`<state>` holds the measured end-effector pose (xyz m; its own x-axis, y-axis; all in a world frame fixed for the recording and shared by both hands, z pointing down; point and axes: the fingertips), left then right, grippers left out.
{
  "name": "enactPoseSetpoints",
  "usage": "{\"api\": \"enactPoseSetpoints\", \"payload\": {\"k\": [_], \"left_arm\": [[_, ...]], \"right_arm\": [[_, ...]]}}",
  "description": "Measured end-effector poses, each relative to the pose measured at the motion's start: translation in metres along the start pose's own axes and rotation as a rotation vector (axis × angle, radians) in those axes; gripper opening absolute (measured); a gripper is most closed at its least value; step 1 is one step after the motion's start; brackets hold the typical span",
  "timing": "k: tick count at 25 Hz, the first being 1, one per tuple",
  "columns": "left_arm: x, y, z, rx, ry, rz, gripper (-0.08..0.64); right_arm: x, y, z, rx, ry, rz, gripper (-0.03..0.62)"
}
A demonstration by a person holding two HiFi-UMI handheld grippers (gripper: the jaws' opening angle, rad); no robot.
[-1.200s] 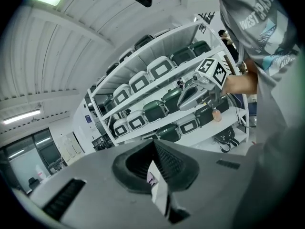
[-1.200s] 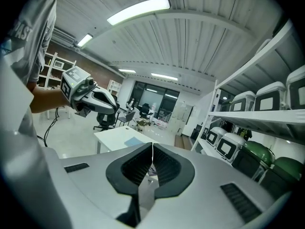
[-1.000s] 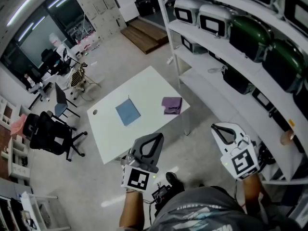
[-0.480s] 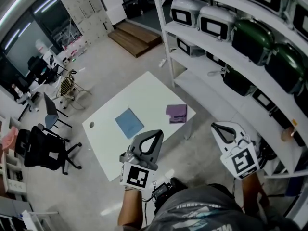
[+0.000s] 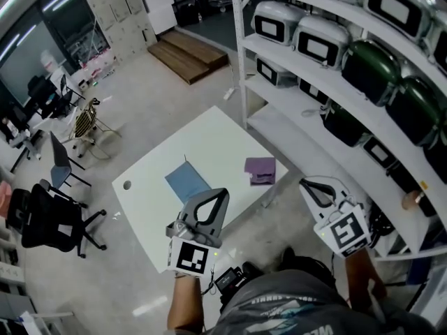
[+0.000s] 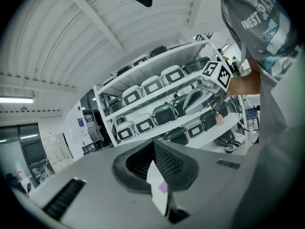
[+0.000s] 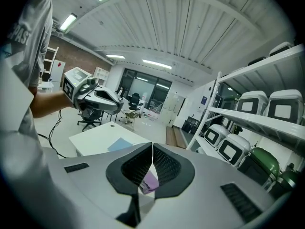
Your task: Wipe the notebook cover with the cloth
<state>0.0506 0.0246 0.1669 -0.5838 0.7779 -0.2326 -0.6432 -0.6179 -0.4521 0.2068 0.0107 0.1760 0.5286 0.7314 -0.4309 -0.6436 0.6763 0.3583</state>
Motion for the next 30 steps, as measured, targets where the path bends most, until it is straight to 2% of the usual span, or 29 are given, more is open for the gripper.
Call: {"api": "enactPoseSetpoints", "payload": {"k": [6, 16, 30], "left_arm": [[0.000, 0.014, 0.024, 0.036, 0.054, -0.031, 0.003], [-0.007, 0.052, 0.042, 0.073, 0.155, -0.158, 0.003], [-0.083, 0.067, 0.068, 0.128, 0.310, -0.251, 0.003]], "right_arm": [[-0.034, -0.004, -0.006, 0.018, -0.004, -0.050, 0.031], [-0.102, -0.020, -0.017, 0.059, -0.042, -0.191, 0.031], [-0.207, -0.065, 0.027, 0.110, -0.035, -0.396, 0.032]]}}
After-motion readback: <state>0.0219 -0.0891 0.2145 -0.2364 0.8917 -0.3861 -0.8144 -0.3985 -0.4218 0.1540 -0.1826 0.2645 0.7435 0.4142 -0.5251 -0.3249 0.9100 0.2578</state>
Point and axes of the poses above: the fingertips, and each gripper's own axes: x backward along the fingers, y to its left, z out of its underside, and after that the axes turned 6 degrees about y, right-handed
